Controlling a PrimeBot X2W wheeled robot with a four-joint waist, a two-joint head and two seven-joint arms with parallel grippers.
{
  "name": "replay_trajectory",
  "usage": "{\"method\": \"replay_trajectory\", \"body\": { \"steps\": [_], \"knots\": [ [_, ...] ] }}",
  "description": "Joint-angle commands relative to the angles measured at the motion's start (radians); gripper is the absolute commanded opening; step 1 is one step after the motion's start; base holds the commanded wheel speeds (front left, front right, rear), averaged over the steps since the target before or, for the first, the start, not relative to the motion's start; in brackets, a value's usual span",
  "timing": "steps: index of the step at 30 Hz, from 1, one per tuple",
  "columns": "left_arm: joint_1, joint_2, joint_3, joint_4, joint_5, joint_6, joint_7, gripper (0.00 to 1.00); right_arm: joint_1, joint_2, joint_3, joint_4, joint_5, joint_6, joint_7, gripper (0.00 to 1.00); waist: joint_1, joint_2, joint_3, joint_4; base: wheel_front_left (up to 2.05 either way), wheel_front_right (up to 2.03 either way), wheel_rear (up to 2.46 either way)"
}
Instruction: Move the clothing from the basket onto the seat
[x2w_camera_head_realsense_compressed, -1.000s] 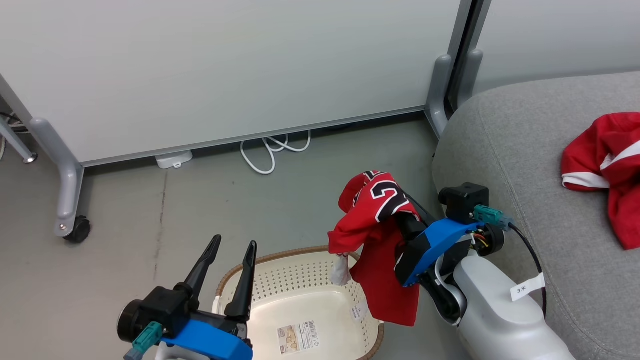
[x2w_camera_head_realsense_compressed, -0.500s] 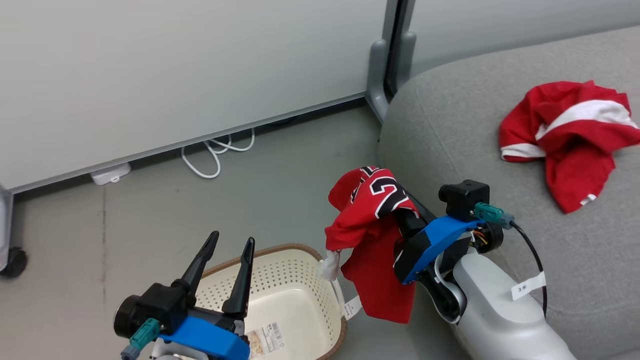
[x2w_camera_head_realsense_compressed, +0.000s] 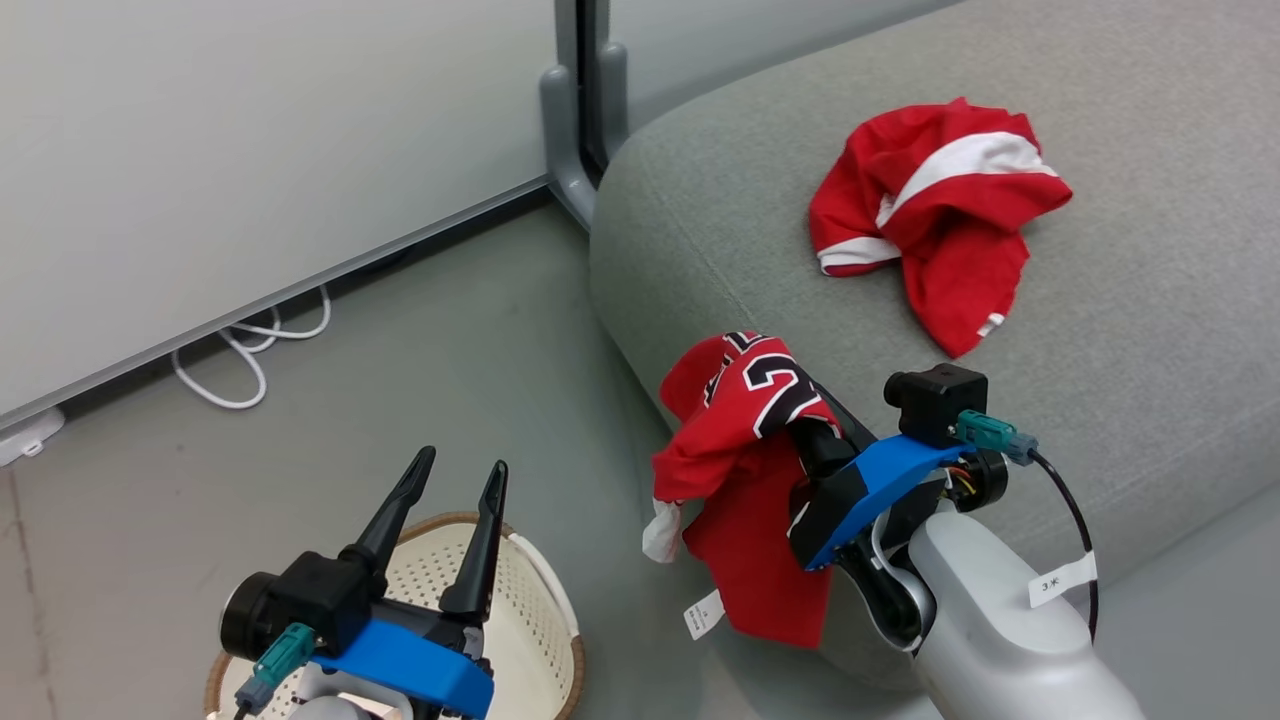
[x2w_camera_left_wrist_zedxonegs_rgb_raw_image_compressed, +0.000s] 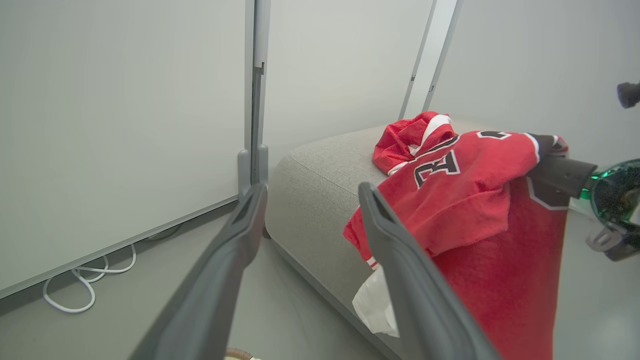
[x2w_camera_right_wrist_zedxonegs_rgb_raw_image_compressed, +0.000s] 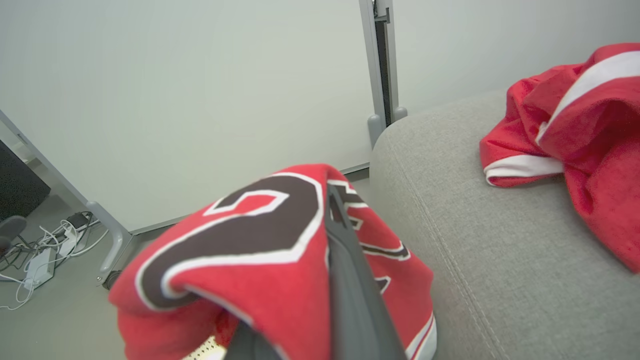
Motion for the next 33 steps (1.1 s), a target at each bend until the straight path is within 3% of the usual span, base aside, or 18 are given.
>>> {"method": "replay_trajectory", "body": {
  "steps": [1,8,27,33],
  "knots": [
    [-0.014,0.010,0.003,0.001,-0.006,-0.002,-0.003,1.00,0.013,0.000,0.003,-0.009,0.008,0.000,-0.004,0.00,0.0000,0.0000,0.010,-0.050,0.00,0.00,0.00],
    [-0.020,0.024,-0.007,0.005,-0.008,-0.002,-0.003,1.00,0.026,0.000,-0.003,-0.021,0.020,0.000,-0.004,0.00,0.0000,0.0000,0.018,-0.117,0.00,0.00,0.00],
    [-0.067,0.031,-0.054,0.029,-0.025,-0.002,-0.003,1.00,0.056,0.000,-0.060,-0.056,0.005,0.000,-0.004,0.00,0.0000,0.0000,0.036,-0.125,0.00,0.00,0.00],
    [-0.060,0.043,-0.037,0.014,-0.015,-0.002,-0.003,1.00,-0.026,0.000,-0.069,-0.067,0.061,0.000,-0.004,0.00,0.0000,0.0000,0.064,-0.129,0.00,0.00,0.00]
  ]
}}
